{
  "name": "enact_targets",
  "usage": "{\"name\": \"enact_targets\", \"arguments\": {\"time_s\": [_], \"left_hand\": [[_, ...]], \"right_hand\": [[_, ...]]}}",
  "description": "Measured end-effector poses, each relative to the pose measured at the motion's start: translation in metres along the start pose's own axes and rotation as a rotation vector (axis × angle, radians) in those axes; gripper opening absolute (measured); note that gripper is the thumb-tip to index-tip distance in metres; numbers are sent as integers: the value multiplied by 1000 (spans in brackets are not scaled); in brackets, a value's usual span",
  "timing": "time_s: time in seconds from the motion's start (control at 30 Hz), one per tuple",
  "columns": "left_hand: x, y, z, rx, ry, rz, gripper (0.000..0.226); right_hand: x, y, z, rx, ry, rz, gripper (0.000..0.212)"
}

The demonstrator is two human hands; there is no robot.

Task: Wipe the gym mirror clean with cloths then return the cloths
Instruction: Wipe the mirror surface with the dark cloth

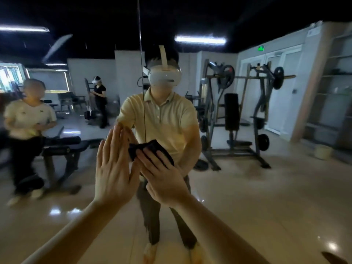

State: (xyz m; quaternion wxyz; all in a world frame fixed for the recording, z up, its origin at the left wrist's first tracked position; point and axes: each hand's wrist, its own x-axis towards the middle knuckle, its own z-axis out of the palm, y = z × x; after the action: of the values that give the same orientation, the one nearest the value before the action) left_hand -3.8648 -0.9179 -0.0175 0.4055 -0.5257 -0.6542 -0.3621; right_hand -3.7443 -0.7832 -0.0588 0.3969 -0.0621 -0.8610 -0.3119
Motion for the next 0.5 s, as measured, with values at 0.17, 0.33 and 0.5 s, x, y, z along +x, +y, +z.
{"name": "enact_targets", "arguments": {"time_s": [0.17,0.33,0.5], "left_hand": [[-9,29,32,-7,-2,-117,95],[-6,39,50,79,-18,-178,103],[-10,34,36,4,-32,-137,88]], "right_hand": [[-78,114,-36,-139,7,326,82],[-97,148,-48,-38,232,1020,80],[-39,31,-15,157,245,767,78]]}}
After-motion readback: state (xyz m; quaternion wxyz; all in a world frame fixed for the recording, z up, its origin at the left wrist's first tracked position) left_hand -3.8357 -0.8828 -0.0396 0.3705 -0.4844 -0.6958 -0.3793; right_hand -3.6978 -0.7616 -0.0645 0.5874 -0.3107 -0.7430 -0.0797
